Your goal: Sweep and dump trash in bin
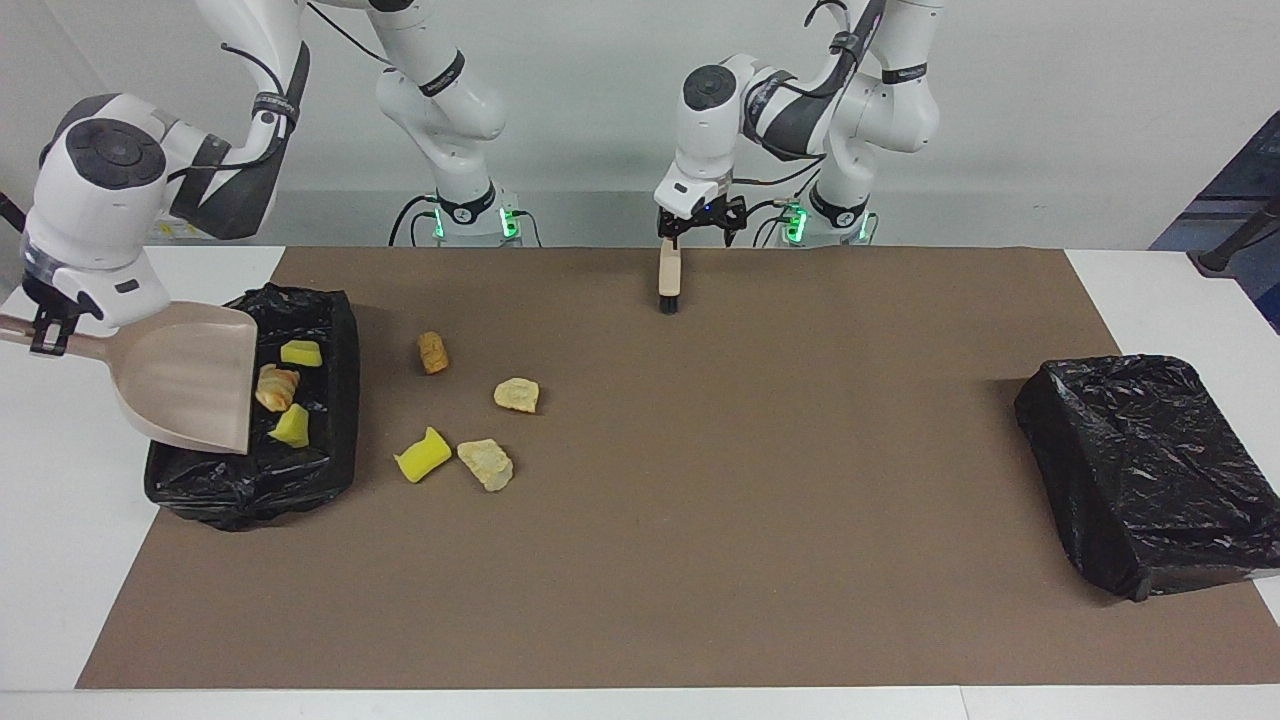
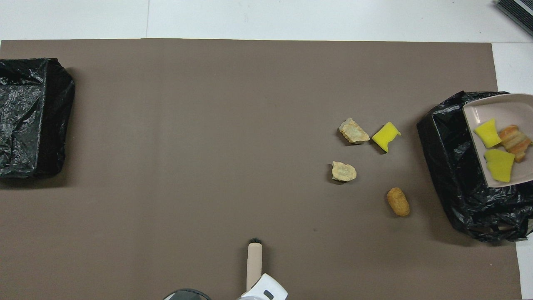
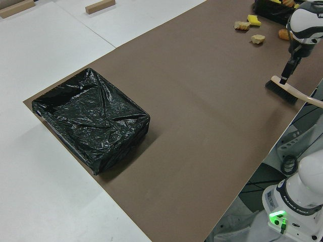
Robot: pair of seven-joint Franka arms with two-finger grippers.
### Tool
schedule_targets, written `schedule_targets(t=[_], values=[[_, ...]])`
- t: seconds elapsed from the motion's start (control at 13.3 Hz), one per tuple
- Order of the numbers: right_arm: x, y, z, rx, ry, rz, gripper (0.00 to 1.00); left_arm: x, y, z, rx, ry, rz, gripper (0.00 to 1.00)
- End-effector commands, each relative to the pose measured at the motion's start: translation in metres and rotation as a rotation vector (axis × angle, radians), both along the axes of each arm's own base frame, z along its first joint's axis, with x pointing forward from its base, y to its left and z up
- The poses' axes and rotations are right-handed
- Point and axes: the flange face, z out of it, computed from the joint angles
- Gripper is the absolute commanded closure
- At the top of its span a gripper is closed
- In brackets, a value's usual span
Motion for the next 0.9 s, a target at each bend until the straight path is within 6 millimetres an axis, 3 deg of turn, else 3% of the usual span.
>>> schedule_targets(t=[0.0, 0.15, 0.38, 0.68, 0.83], values=[[-0.002, -0.002, 0.018, -0.096, 0.005, 0.032, 1.0, 0.049, 0.061, 0.024, -0.005, -0.016, -0.023, 0.0], [-0.005, 0.001, 0.039, -0.132, 0.016, 0.059, 1.0, 0.079, 0.111, 0.043, -0.037, -0.035, -0.072, 0.0], [-0.012, 0.011, 0.063, -0.147, 0.013, 0.093, 1.0, 0.113, 0.152, 0.09, -0.062, -0.032, -0.109, 0.0], [-0.006, 0.028, 0.062, -0.14, 0.009, 0.123, 1.0, 0.14, 0.209, 0.148, -0.095, -0.066, -0.183, 0.0], [-0.005, 0.027, 0.063, -0.156, 0.007, 0.135, 1.0, 0.149, 0.227, 0.185, -0.106, -0.113, -0.218, 0.0]])
